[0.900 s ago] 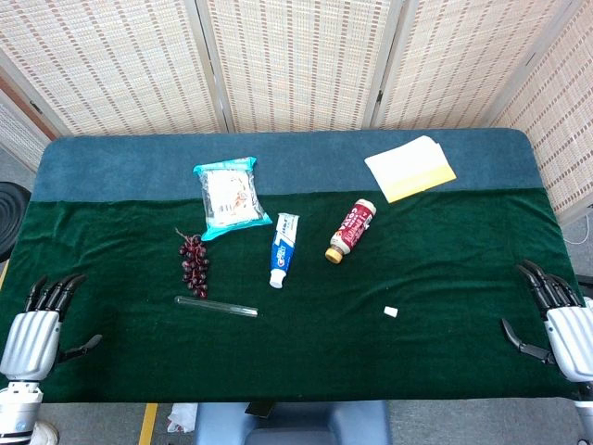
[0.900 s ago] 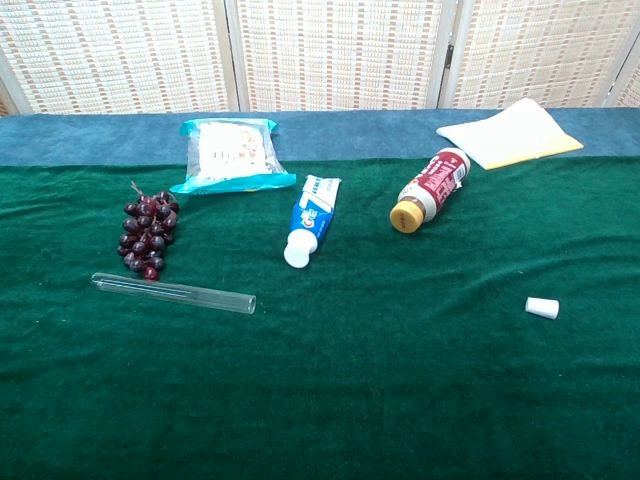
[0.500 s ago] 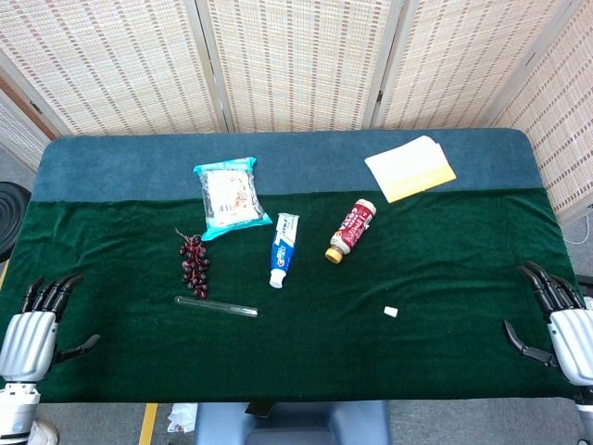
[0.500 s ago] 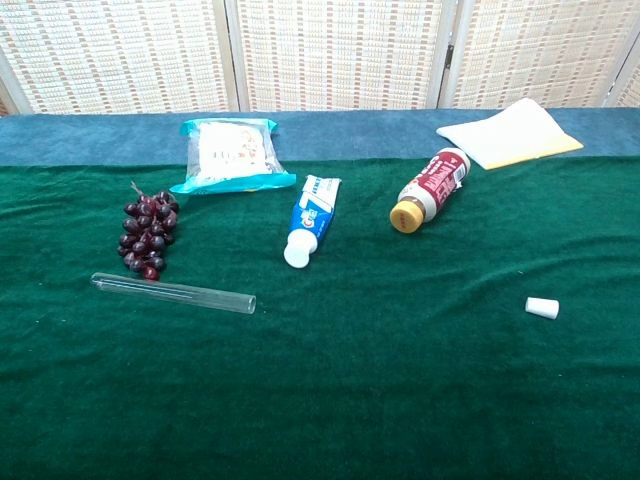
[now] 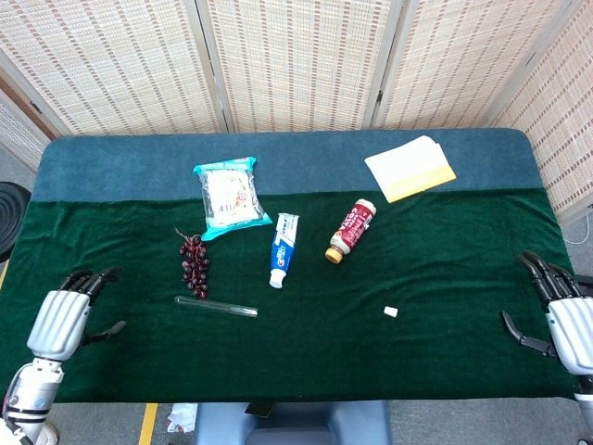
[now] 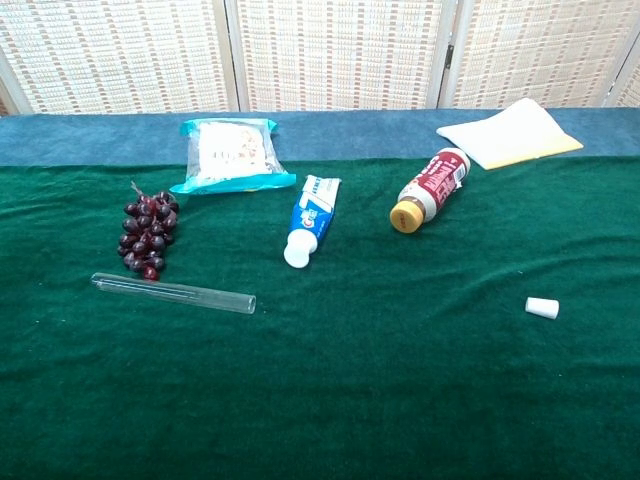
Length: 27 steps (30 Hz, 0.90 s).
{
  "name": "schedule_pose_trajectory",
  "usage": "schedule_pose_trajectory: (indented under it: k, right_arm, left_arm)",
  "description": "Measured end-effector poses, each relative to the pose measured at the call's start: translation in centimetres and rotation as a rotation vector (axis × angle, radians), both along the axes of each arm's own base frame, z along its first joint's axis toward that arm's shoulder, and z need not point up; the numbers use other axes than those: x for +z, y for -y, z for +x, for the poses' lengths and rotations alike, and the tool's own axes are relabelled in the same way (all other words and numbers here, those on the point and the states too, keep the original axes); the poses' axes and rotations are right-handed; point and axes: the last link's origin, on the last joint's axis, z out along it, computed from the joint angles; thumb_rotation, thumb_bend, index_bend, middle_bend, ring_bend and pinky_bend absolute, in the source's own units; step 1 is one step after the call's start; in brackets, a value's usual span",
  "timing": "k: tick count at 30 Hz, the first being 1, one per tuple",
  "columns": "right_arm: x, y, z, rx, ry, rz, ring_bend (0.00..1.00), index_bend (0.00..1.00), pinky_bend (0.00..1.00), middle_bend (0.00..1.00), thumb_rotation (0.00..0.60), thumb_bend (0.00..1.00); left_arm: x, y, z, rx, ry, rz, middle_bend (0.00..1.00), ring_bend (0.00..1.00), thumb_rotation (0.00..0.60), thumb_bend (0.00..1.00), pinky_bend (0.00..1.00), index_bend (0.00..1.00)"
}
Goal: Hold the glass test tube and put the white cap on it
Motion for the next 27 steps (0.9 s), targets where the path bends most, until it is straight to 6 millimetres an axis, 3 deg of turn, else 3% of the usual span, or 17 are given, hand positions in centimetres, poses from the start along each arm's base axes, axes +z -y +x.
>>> schedule_pose_trajectory:
  k: [2,6,16,27]
  right_arm:
    - [-0.1,0.1,0.0,-0.001,-0.001,0.005,0.17,0.00,0.13,0.09,0.180,0.46]
    - [-0.2,0.5,0.0,-0.007,-0.001,0.010,0.17,0.00,0.13,0.09,0.182,0.46]
    - [-0.5,0.9,-0.1,-0.018,0.000,0.018,0.17,0.00,0.13,0.10,0.182,0.46]
    - [-0.8,1.3,-0.3,-0.029,0.002,0.033,0.17,0.00,0.13,0.10,0.180,0.46]
  left_arm:
    - [-0.7,-0.7,0.6,-0.019,-0.014,-0.040,0.66,0.68,0.600,0.18,0.64,0.31]
    - [-2.5,-2.1,2.0,-0.071,-0.038,-0.129,0.79,0.81,0.600,0.20,0.79,0.37]
    - [-8.5,-4.7,4.9,-0.157,-0.105,-0.296,0.92,0.89,0.600,0.25,0.89,0.43]
    - [-12.7,-6.3,5.6,-0.096,-0.153,-0.355,0.95,0.92,0.600,0.26,0.91,0.43]
